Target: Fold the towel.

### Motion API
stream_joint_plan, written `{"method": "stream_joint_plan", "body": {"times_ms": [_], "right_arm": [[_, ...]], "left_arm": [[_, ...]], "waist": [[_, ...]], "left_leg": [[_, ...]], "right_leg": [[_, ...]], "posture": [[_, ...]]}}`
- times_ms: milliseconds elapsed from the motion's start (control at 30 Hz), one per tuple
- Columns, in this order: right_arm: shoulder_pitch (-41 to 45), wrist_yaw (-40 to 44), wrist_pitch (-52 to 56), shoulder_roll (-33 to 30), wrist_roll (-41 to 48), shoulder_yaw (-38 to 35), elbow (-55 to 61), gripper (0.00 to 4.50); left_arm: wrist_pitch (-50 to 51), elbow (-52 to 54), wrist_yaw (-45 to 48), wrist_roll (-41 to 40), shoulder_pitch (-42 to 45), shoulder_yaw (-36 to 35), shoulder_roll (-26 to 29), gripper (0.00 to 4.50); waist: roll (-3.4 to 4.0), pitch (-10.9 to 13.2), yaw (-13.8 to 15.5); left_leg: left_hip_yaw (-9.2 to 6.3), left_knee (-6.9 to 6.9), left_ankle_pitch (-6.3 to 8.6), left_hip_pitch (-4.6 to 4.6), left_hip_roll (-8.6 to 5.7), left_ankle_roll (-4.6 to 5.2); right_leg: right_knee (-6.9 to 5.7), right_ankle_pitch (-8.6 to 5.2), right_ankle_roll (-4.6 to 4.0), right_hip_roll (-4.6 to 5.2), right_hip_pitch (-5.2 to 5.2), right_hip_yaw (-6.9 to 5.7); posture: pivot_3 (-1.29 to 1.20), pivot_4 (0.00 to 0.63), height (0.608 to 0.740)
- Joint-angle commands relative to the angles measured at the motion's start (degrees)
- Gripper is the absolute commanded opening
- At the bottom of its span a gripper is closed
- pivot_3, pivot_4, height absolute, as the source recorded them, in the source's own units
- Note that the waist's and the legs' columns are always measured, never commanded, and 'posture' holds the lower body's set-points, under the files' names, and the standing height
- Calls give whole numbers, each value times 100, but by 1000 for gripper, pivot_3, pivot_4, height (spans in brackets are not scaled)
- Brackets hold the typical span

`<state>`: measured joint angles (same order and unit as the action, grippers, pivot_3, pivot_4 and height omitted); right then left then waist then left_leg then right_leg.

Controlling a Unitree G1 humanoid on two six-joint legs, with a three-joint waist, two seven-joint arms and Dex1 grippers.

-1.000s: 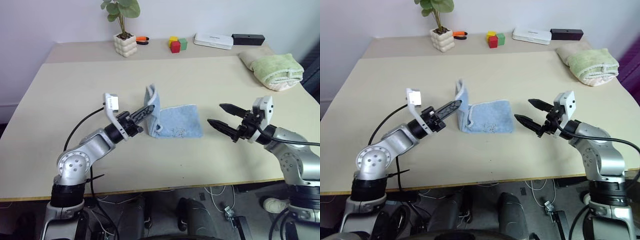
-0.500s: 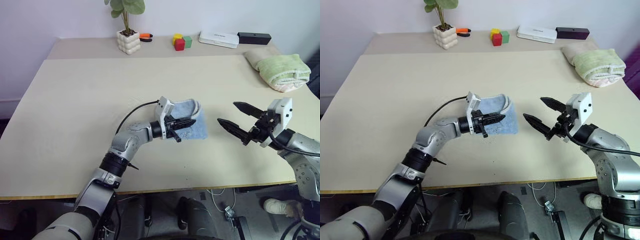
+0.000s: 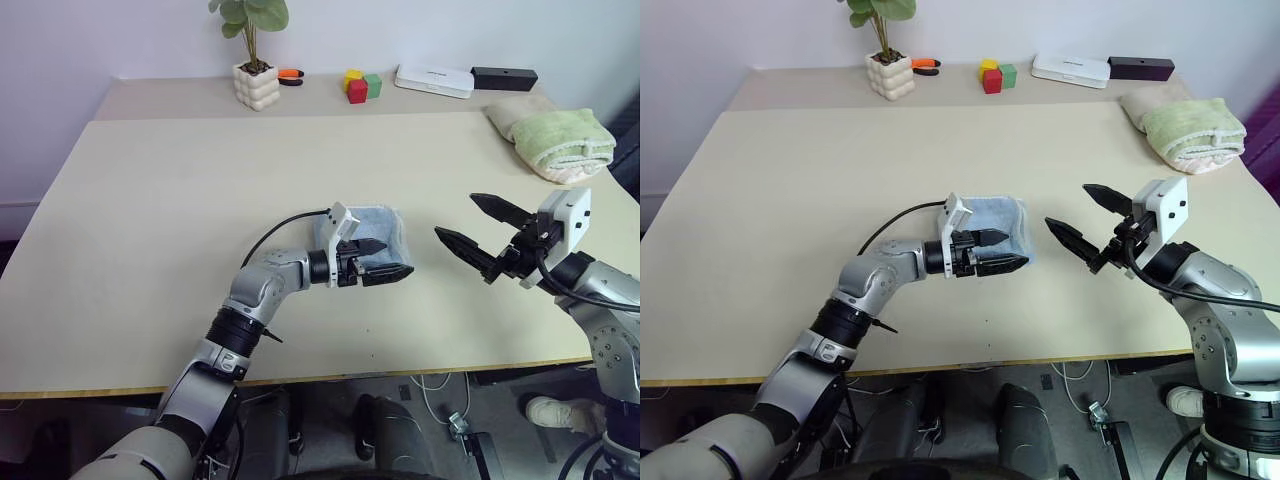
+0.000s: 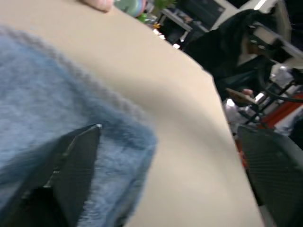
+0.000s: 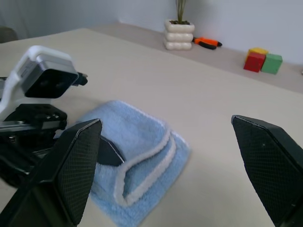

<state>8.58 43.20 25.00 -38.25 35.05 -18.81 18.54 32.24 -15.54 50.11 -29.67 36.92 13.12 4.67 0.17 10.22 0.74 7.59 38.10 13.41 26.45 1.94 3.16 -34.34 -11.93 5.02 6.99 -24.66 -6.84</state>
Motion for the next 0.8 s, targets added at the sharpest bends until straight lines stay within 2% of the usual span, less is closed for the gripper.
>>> {"method": "stream_joint_plan", "body": {"times_ms": [33, 200, 333, 367, 467, 567, 667, 700, 800], "right_arm": [[217, -37, -131, 97, 63, -25, -82, 4500], [464, -92, -207, 228, 12, 6, -297, 4500], [1158, -1051, -358, 933, -86, 0, -566, 4500], [1200, -1247, -341, 1129, -113, 74, -507, 4500], [1086, -1615, -213, 1740, -144, 581, -15, 3626], [1314, -2403, -240, 2496, -437, 1049, 142, 2023], [1454, -2759, -185, 2881, -567, 1303, 175, 511], [1508, -2869, -202, 3010, -651, 1407, 102, 28], [1598, -3306, -132, 3334, -965, 1626, -343, 28]], "left_arm": [[149, 535, 263, -534, 35, -492, -1, 4468], [417, 1023, 534, -1041, 7, -890, 151, 4468], [692, 444, -621, -1913, 595, -2354, 48, 4468], [517, 329, -723, -1797, 626, -2441, 68, 4233], [-265, -19, -1076, -1345, 662, -2665, 28, 3149], [-580, -243, -1661, -1332, 686, -2911, -293, 1461], [-802, -306, -1800, -1186, 637, -2873, -489, 15], [-799, -283, -1857, -1171, 600, -2822, -606, 0], [-848, -289, -2063, -877, 507, -2519, -901, 0]], "waist": [[0, 0, 2], [2, -1, 6], [0, 2, -10], [1, 2, -13], [6, -3, -16], [2, 0, 5], [-1, 1, 11], [-1, 1, 1], [-2, -1, -6]], "left_leg": [[0, 2, 0, 0, 0, 0], [0, 5, 0, 0, -1, 1], [2, 15, -1, -3, 0, 1], [1, 19, -3, -3, 1, 0], [-2, 12, -4, -12, 1, -3], [2, 11, -19, -8, -3, -28], [1, 19, -30, -3, -7, -44], [1, 21, -29, -2, -9, -43], [2, 23, -23, -6, -9, -33]], "right_leg": [[-2, 0, 0, 0, 0, 0], [-6, 8, 14, 0, 2, 0], [-14, 14, 26, -2, 5, 5], [-20, 15, 26, -3, 5, 4], [-29, 13, 32, -5, 7, 4], [-65, 8, 39, -3, -7, 7], [-72, 9, 40, -3, -8, 8], [-70, 9, 40, -2, -5, 9], [-68, 9, 40, -3, -4, 15]], "posture": [[0, 150, 740], [0, 150, 740], [0, 150, 740], [0, 150, 740], [0, 150, 740], [0, 150, 740], [0, 150, 740], [0, 150, 740], [0, 150, 740]]}}
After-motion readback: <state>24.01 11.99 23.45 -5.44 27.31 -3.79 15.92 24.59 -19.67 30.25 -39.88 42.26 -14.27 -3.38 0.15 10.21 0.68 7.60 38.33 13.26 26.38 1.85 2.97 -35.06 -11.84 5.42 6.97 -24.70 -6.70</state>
